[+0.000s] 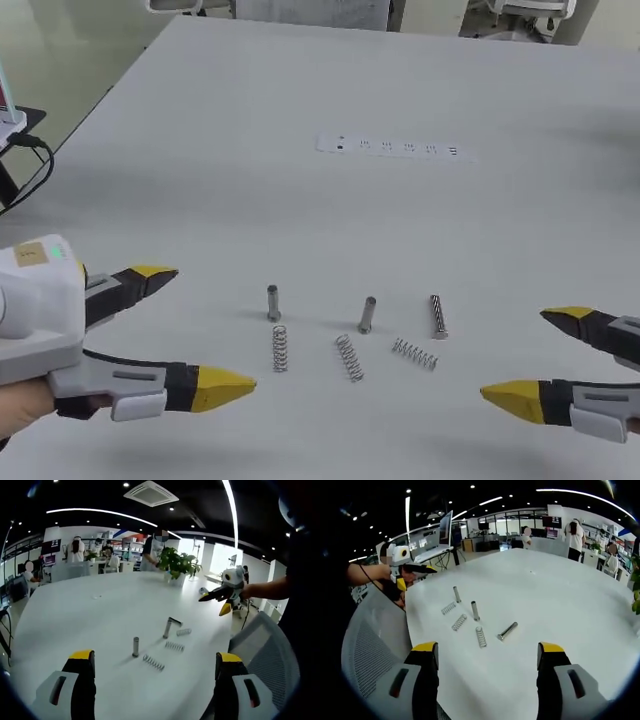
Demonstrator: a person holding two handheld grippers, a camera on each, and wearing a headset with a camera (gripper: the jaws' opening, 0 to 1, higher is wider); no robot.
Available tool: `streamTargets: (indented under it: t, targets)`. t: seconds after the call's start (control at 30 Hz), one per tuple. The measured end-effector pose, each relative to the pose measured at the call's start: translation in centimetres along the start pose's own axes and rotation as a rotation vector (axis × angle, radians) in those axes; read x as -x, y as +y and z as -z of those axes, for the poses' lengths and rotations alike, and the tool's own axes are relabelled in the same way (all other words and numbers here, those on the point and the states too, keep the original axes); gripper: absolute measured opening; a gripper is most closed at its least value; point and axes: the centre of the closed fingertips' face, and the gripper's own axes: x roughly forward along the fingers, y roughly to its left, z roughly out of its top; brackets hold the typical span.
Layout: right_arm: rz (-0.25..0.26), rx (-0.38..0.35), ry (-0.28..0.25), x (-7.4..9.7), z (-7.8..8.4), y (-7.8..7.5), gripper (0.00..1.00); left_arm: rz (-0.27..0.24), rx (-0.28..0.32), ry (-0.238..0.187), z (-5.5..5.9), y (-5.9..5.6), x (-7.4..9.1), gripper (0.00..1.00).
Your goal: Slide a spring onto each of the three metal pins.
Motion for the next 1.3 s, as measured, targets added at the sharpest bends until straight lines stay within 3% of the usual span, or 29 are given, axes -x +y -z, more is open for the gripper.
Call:
streamTargets:
  t: [0.17, 0.3, 0.43, 0.8, 1.1, 1.2, 1.3]
  targets:
    - [0.003, -0.006, 0.000, -0.2, -0.5, 0.4, 0.81, 0.005, -0.003, -0.011, -0.2, -0.3, 0.0, 0.98]
    - [-0.007, -0.021, 0.011, -0.4, -1.0, 0.5, 0.74, 0.003, -0.009, -0.056, -0.9, -0.4, 0.1, 0.96]
    - [-0.002, -0.017, 0.026, -0.7, -1.5, 0.1, 0.69, 0.025, 0.001, -0.069, -1.0, -0.8, 0.1, 0.97]
    - [0.023, -0.054, 0.108, -2.6, -2.2, -1.6, 0.54, 0.024, 0.006, -0.056, -0.5, -0.8, 0.1, 0.96]
    - [0.049, -0.078, 0.160, -4.0, -2.5, -3.0, 0.50, 0.032, 0.023, -0.028, 0.8, -1.1, 0.5, 0.96]
    - [0.083, -0.032, 0.189, -4.4, -2.6, -3.9, 0.51, 0.034, 0.020, -0.022, 0.9, -1.2, 0.6, 0.95]
    - [0.081, -0.026, 0.205, -5.0, -2.8, -4.2, 0.50, 0.033, 0.022, -0.022, 0.9, -1.2, 0.6, 0.95]
